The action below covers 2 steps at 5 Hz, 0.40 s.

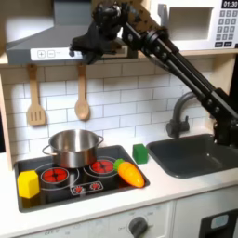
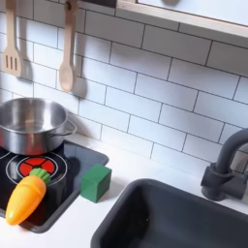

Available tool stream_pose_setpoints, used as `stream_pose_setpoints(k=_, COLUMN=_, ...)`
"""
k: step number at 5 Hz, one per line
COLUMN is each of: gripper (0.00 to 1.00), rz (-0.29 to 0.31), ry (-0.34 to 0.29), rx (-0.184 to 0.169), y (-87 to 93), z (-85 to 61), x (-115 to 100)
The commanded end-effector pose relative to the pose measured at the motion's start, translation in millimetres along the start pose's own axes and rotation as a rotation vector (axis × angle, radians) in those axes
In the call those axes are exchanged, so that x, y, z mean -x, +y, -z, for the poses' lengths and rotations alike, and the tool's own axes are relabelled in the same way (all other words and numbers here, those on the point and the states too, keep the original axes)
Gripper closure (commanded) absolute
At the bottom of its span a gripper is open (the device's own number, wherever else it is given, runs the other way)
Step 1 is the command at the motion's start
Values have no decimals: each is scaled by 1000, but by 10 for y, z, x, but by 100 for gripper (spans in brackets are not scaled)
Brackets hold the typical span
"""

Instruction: Push button

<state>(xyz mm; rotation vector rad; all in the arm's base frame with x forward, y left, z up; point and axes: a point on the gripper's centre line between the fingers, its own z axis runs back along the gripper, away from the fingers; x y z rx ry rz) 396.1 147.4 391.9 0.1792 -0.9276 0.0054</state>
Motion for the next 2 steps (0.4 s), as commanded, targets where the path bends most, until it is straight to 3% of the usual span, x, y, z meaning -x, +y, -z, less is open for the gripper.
stream_pose_setpoints(k=1, gripper=100, rz=4, ry=29, rx=-5, y=19, z=85, x=0)
stream_pose_setpoints(k=2, gripper=100, rz=8, ry=30, rx=-8, y=36, z=87, x=12)
